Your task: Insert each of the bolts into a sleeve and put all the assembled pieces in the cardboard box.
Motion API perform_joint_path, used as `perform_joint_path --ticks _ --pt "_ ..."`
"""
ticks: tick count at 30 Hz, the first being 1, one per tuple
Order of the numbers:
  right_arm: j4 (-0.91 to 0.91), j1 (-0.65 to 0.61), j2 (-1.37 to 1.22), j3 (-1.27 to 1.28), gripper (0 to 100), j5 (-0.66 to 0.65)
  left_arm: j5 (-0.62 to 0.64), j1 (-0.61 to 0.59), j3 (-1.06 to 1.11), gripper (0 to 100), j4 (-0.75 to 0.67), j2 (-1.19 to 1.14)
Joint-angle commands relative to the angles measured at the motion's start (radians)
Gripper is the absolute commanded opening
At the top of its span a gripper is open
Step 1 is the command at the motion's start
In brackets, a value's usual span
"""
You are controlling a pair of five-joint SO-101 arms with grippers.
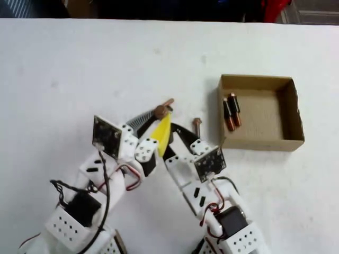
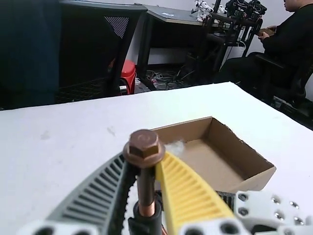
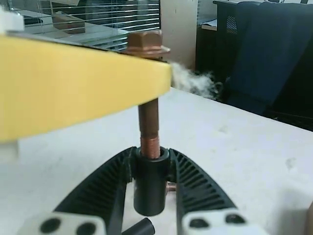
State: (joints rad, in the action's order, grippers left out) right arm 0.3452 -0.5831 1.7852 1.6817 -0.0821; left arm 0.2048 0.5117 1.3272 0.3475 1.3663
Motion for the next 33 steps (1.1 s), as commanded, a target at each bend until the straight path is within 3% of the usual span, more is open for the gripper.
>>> perform_joint_path --ticks 1,21,33 --pt "-0.019 -0.001 0.012 0.009 1.6 0.003 0.006 -0.021 0.037 2 0.011 -0.005" --pt "-0.018 0.001 0.008 0.009 1.6 0.003 0.000 -0.024 0.080 2 0.009 -0.001" --pt "0.010 0.001 0.013 0.009 1.6 0.003 -0.003 -0.027 0.084 2 -0.068 -0.001"
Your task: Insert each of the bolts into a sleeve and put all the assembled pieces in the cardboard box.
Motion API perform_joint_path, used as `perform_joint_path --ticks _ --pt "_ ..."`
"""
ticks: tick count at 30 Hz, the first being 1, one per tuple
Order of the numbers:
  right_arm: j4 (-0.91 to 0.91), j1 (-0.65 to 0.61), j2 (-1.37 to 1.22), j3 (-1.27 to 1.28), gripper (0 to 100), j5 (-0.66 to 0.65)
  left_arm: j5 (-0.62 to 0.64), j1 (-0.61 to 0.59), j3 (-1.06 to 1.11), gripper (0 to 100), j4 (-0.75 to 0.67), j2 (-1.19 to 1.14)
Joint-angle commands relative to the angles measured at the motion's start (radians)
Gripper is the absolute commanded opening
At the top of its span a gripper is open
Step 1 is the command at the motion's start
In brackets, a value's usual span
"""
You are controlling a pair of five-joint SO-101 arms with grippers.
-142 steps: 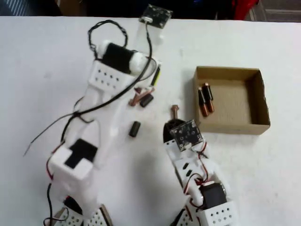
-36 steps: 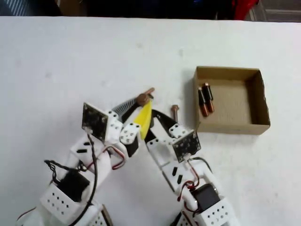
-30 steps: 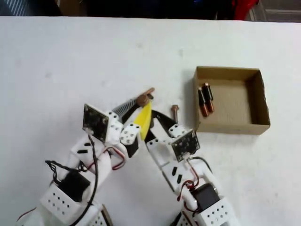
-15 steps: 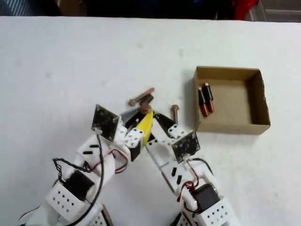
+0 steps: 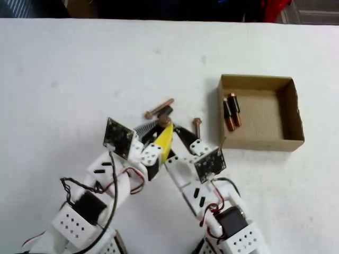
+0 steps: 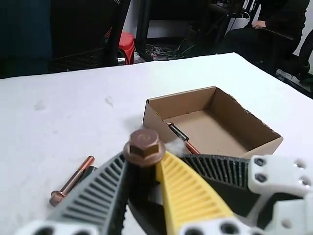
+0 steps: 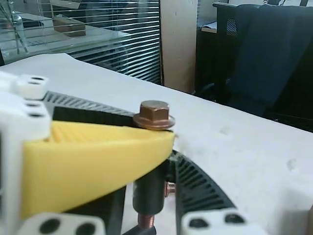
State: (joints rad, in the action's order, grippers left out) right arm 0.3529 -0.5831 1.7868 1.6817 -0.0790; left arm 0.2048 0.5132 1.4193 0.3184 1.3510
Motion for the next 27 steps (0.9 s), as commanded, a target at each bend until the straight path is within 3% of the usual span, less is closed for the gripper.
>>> perform_joint_path --ticks 1,6,13,22,27 --pt "0.002 0.001 0.012 0.009 1.6 0.000 -0.003 -0.039 -0.009 2 -0.038 0.015" --pt "0.002 0.001 0.012 0.009 1.6 0.000 -0.003 -0.088 -0.011 3 -0.038 0.015" --pt "0.002 0.001 0.012 0.009 1.6 0.000 0.000 -0.082 -0.006 19 -0.029 0.015" --pt "0.002 0.001 0.012 0.009 1.6 -0.002 0.000 -0.088 -0.011 21 -0.037 0.015" --pt "0.002 0.001 0.012 0.009 1.6 -0.084 -0.002 -0.088 -0.012 21 -0.037 0.016"
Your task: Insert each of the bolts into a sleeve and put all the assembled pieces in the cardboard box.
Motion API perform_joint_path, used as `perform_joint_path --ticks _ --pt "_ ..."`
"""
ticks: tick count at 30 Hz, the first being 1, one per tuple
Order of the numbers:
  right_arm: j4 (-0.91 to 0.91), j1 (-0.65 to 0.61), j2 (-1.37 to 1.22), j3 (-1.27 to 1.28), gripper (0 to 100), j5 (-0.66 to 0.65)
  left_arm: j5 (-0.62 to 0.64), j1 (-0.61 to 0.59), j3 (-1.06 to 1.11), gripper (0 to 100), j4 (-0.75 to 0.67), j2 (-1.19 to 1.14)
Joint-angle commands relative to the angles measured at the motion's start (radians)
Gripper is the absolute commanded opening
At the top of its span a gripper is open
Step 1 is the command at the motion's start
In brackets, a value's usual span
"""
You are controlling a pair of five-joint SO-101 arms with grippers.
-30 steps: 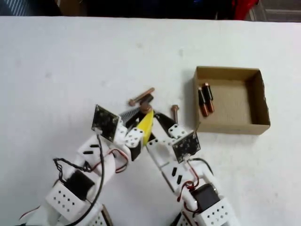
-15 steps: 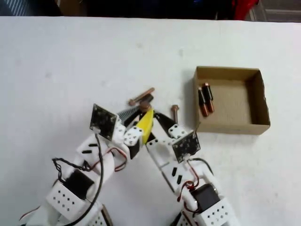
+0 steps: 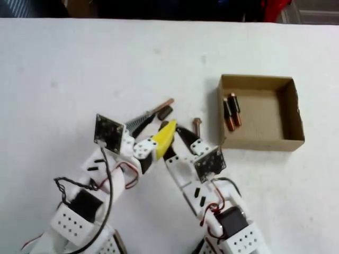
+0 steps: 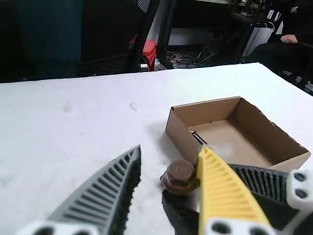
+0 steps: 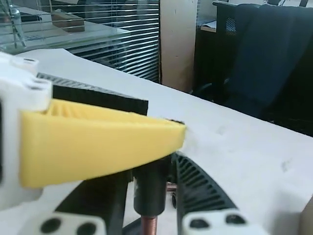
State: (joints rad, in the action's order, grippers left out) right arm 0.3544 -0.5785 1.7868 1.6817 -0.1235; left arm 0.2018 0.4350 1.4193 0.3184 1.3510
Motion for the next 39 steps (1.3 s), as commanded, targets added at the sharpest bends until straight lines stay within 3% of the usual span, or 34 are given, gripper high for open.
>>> perform_joint_path --ticks 1,6,14,17,20,28,31,34,39 --pt "0.001 -0.004 0.012 0.009 1.6 -0.038 0.002 -0.012 -0.014 21 -0.037 0.016" --pt "0.001 -0.004 0.010 0.009 1.6 -0.038 0.002 -0.016 -0.037 20 -0.034 0.016" --pt "0.002 -0.004 0.007 0.009 1.6 -0.043 0.002 -0.128 -0.219 20 0.006 0.016" --pt "0.030 -0.004 0.012 0.009 1.6 -0.044 0.002 -0.189 -0.298 15 0.129 0.016" --pt "0.036 -0.004 0.012 0.009 1.6 -0.044 0.002 -0.259 -0.385 2 0.253 0.016" --pt "0.036 0.056 0.012 0.006 1.6 -0.046 0.000 -0.458 -0.555 4 0.514 0.016" --pt "0.045 0.119 0.012 -0.011 1.6 -0.046 -0.091 -0.479 -0.598 6 0.629 0.016" --pt "0.139 0.168 0.012 -0.086 1.6 -0.046 -0.192 -0.478 -0.637 6 0.747 0.016" --pt "0.352 0.191 0.007 -0.255 1.6 -0.046 -0.210 -0.483 -0.661 6 0.913 0.018"
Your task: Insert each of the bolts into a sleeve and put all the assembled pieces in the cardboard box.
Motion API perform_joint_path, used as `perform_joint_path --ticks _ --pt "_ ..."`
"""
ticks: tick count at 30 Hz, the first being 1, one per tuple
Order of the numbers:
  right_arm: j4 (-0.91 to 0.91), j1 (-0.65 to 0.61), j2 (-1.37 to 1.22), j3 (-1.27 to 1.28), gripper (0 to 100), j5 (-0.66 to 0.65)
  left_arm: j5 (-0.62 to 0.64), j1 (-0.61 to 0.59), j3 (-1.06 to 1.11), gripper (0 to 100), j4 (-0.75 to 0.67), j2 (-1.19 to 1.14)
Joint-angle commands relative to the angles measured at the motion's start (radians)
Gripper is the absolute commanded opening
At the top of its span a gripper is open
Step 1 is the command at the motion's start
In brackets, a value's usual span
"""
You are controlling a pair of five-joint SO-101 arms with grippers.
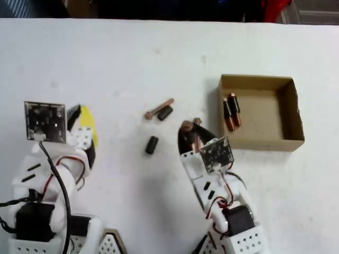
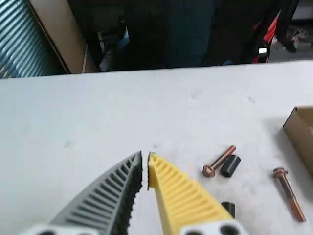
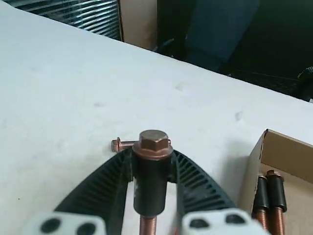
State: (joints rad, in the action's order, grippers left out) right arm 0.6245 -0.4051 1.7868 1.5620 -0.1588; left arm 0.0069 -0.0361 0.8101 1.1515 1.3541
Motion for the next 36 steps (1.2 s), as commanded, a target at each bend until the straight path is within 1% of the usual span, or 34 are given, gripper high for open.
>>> perform_joint_path --ticks 1,3,8,12,15,17,19,21,26,32,36 --pt "0.116 0.018 0.005 -0.166 1.6 -0.012 -0.015 -0.012 -0.052 6 0.103 0.015" --pt "0.182 0.018 0.004 -0.226 1.6 -0.017 -0.015 -0.012 -0.051 6 0.141 0.015" --pt "0.329 0.018 0.004 -0.382 1.6 -0.117 -0.017 -0.010 -0.049 6 0.215 0.031" --pt "0.414 0.019 -0.019 -0.503 1.6 -0.123 -0.017 -0.007 -0.044 6 0.239 0.159" --pt "0.443 0.019 -0.124 -0.592 1.6 -0.123 -0.049 -0.007 -0.026 6 0.245 0.239" --pt "0.446 0.019 -0.229 -0.651 1.6 -0.123 -0.081 -0.008 0.009 6 0.245 0.263" --pt "0.446 0.021 -0.351 -0.710 1.6 -0.123 -0.086 -0.012 0.055 6 0.245 0.275" --pt "0.444 0.053 -0.473 -0.770 1.6 -0.120 -0.086 -0.012 0.107 6 0.244 0.283" --pt "0.440 0.182 -0.756 -0.904 1.6 -0.123 -0.081 -0.012 0.226 6 0.236 0.335" --pt "0.440 0.328 -1.021 -1.073 1.6 -0.124 -0.084 -0.012 0.347 7 0.198 0.478" --pt "0.440 0.409 -1.182 -1.204 1.6 -0.147 -0.086 -0.012 0.391 7 0.193 0.475"
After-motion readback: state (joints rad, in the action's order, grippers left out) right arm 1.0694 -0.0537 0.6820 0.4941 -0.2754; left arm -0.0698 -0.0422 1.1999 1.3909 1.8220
